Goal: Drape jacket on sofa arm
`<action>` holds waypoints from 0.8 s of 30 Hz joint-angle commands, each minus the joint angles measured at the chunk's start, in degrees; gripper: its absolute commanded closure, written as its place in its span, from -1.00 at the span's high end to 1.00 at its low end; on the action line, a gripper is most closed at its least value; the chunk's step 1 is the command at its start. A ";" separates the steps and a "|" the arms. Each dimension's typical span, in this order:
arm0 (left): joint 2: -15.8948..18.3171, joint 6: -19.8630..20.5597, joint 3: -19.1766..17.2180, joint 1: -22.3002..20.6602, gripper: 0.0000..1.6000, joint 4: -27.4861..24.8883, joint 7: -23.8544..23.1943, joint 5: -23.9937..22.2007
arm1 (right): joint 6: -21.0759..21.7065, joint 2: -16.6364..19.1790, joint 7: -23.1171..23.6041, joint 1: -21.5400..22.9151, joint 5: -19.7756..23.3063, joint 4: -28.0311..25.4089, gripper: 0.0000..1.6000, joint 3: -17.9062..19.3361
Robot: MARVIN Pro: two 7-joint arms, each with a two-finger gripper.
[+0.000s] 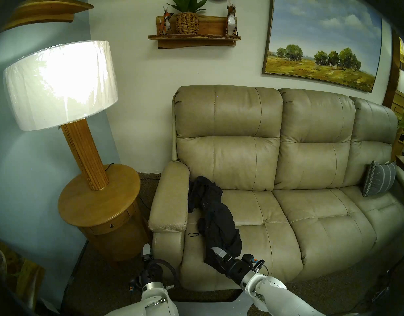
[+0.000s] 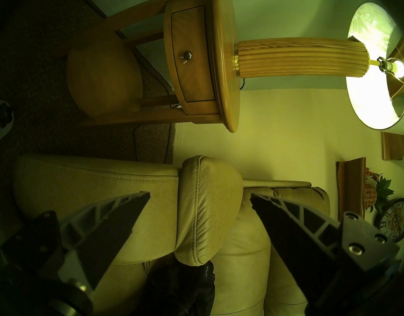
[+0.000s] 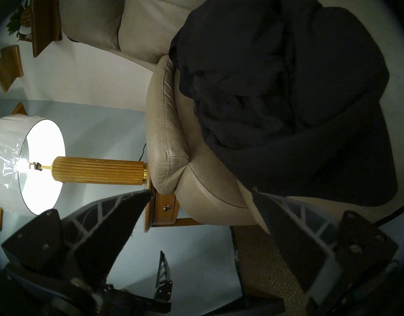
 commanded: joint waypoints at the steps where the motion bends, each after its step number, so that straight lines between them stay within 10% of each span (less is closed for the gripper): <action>1: 0.02 0.01 -0.04 0.08 1.00 -0.26 -0.33 0.16 | -0.39 1.96 -0.38 0.51 0.19 0.87 1.00 1.80; 24: -0.05 0.02 -0.08 0.02 1.00 -0.15 0.03 0.31 | -4.26 -13.31 -6.21 16.17 -2.46 21.50 1.00 2.95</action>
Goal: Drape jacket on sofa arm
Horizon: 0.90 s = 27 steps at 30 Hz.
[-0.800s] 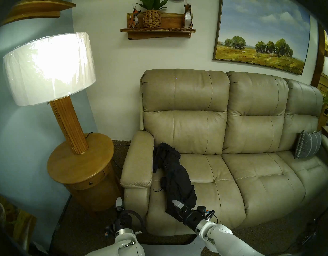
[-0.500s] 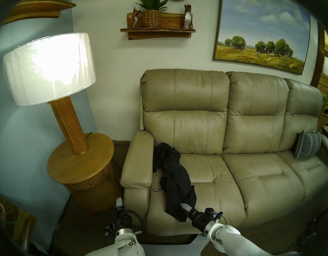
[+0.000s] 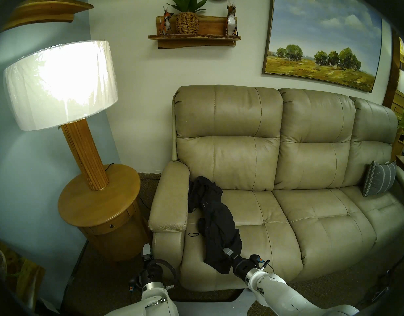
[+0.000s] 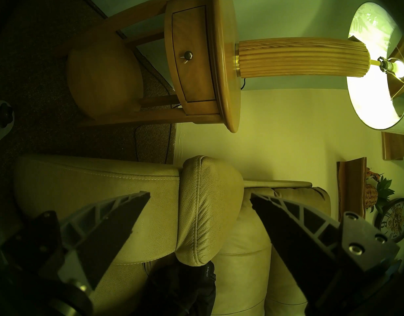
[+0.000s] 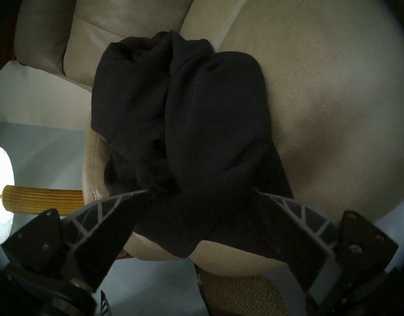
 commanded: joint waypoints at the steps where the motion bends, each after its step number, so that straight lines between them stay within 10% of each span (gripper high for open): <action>1: 0.02 0.01 -0.01 0.02 1.00 -0.26 -0.25 0.16 | -0.69 -5.90 -0.79 6.93 -0.09 4.27 1.00 -0.28; 6: 0.01 0.01 -0.03 0.03 1.00 -0.26 -0.23 0.20 | -1.31 -8.19 -1.34 9.70 -0.62 9.78 0.94 -0.49; 7: 0.01 0.01 -0.03 0.04 1.00 -0.27 -0.23 0.21 | -1.52 -8.44 -1.33 9.76 -0.74 10.19 0.24 -0.34; 12: 0.01 0.01 -0.05 0.06 1.00 -0.28 -0.23 0.25 | -2.22 -9.53 0.74 11.36 -0.74 13.04 -0.07 -0.27; 17: 0.00 0.02 -0.08 0.07 1.00 -0.28 -0.21 0.29 | -3.40 -8.77 6.95 10.43 -1.58 9.09 -0.85 -0.86; 27: -0.05 0.03 -0.09 0.00 1.00 -0.17 0.02 0.31 | -4.27 -11.65 14.09 13.85 -2.49 1.24 -1.00 -1.89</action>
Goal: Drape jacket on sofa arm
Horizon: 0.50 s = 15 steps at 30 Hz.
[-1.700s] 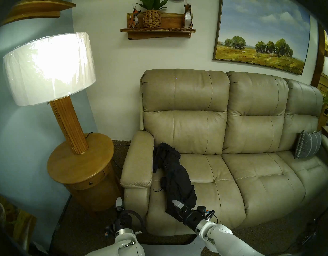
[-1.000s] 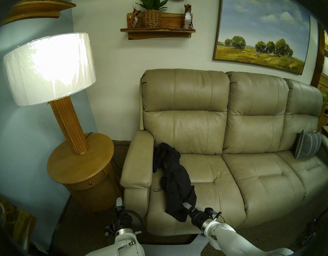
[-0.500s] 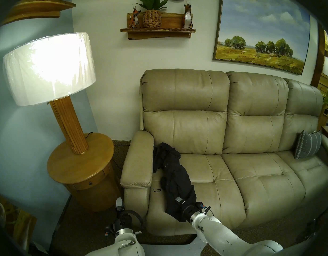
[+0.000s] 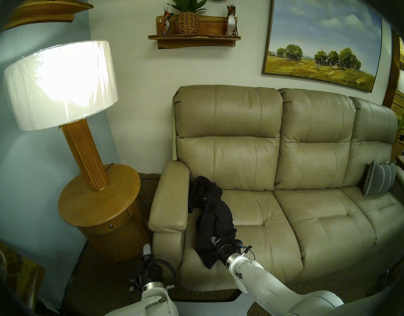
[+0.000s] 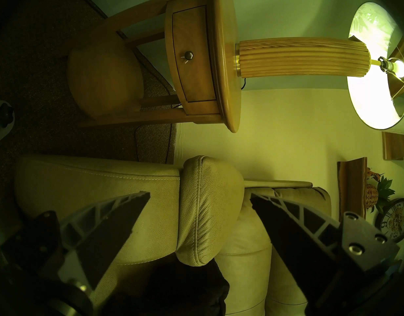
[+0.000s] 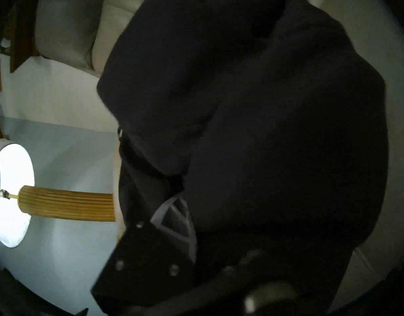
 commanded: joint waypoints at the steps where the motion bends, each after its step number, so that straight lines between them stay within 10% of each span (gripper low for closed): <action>1: 0.01 0.01 0.00 0.00 1.00 -0.22 -0.22 0.13 | -0.62 -3.66 5.21 4.54 -0.25 -6.35 -1.00 -0.85; 15: -0.04 0.03 -0.05 -0.02 1.00 -0.15 0.00 0.24 | 1.73 -10.04 -1.00 10.61 -5.25 -12.57 -1.00 -11.74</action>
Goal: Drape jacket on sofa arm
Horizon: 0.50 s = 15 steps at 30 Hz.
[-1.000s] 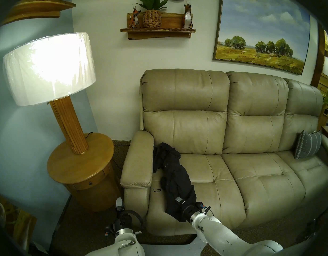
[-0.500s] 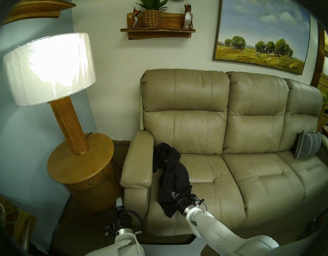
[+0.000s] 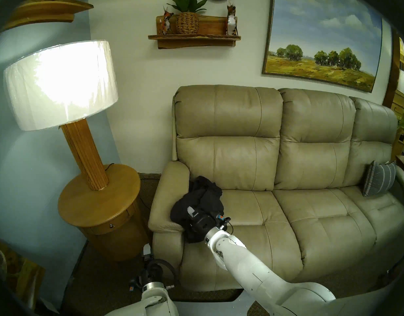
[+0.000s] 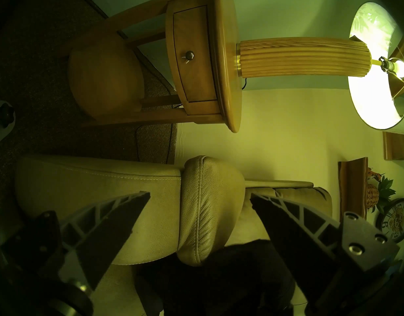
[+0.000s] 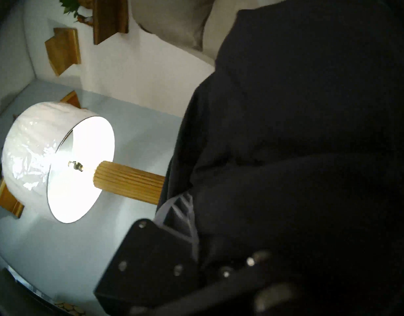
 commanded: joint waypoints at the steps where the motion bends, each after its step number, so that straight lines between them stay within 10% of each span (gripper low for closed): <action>1: 0.01 0.01 -0.01 -0.01 1.00 -0.26 -0.24 0.15 | 1.46 -4.25 -2.87 4.81 -1.61 -4.69 -1.00 -5.84; 15: -0.05 0.03 -0.06 -0.04 1.00 -0.17 -0.01 0.23 | 4.31 -10.16 -17.56 12.29 -3.55 -1.16 -1.00 -16.46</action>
